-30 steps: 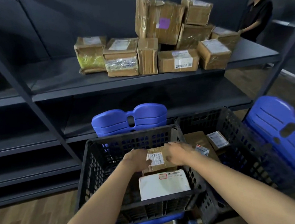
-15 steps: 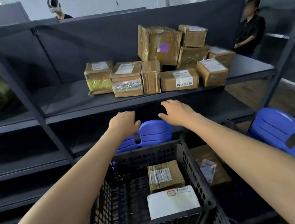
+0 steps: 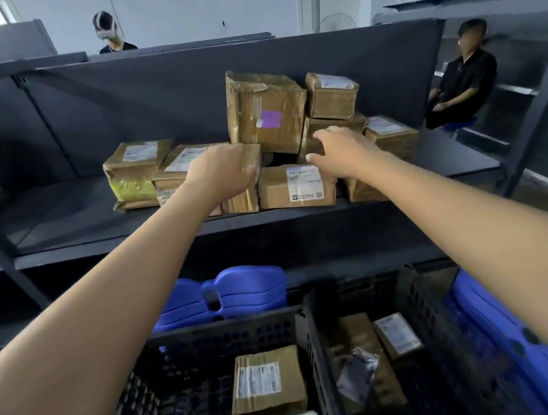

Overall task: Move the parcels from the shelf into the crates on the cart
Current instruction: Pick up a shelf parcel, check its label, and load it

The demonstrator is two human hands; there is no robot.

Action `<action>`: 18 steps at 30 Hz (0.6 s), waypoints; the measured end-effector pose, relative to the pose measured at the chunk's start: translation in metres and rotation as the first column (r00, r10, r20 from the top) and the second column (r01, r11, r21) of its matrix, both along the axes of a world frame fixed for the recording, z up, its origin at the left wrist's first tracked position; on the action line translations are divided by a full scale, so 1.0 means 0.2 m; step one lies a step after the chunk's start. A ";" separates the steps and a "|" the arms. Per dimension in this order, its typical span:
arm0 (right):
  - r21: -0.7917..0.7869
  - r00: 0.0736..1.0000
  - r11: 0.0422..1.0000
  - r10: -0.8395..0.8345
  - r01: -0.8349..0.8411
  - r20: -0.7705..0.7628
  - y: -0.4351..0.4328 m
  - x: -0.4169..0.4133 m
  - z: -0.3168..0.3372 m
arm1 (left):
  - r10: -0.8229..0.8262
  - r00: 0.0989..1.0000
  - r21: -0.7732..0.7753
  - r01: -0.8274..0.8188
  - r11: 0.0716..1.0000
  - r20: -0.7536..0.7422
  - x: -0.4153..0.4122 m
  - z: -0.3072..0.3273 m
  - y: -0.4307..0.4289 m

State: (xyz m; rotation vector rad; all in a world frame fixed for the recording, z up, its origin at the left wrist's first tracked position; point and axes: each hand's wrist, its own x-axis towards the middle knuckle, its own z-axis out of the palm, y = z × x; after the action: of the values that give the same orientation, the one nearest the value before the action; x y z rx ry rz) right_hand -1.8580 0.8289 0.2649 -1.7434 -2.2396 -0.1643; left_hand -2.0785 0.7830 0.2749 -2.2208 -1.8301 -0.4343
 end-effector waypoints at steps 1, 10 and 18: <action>0.004 1.000 1.000 0.003 -0.003 0.007 0.05 0.06 0.03 | 0.005 1.000 0.012 -0.005 1.000 0.013 0.06 0.02 0.05; 0.021 0.996 0.998 0.066 -0.067 0.063 0.45 0.38 0.18 | 0.111 0.993 0.012 -0.112 0.994 0.042 0.41 0.14 0.42; 0.037 0.998 0.998 0.045 -0.047 0.053 0.77 0.50 0.24 | 0.097 0.995 0.002 -0.097 0.995 0.031 0.59 0.15 0.73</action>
State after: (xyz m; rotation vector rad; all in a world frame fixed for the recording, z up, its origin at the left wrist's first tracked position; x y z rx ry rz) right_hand -1.7577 0.9838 0.3134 -1.6849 -2.2957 -0.2433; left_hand -1.9612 0.9298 0.3046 -2.1232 -1.9418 -0.4555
